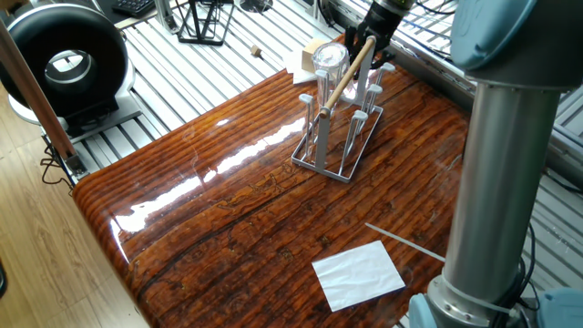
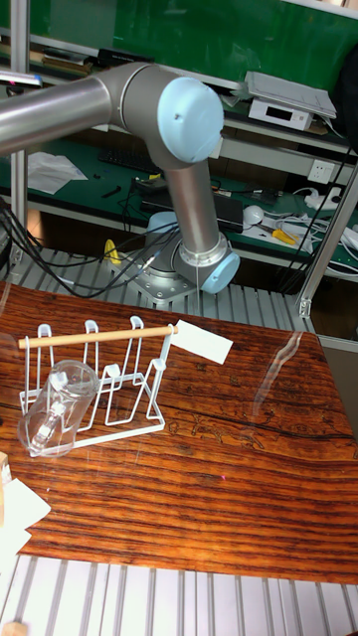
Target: Put the cup on the cup rack
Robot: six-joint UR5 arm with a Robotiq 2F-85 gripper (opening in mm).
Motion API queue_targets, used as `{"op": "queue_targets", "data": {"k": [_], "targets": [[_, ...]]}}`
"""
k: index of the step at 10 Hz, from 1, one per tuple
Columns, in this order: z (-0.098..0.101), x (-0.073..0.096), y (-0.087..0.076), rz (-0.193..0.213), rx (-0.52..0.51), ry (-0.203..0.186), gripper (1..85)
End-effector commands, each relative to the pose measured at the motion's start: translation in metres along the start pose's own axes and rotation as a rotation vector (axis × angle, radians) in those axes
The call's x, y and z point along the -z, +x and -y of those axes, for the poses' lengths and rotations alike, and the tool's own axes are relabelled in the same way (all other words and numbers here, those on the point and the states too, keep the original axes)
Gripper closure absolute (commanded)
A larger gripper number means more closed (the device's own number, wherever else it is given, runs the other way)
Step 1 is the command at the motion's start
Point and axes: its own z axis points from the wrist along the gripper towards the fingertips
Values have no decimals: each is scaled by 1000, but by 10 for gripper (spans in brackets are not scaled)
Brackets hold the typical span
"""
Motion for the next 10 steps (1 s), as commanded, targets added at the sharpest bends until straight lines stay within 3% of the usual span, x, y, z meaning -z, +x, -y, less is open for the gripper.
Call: {"op": "queue_targets", "data": {"k": [1,4,6,9,10], "targets": [[-8,15,14,-87,-37,-4,553],[-18,45,28,-242,-146,15,600],[-25,61,20,-284,-261,33,643],[-26,68,7,-299,-352,43,650],[-27,71,5,-320,-385,46,657]]}}
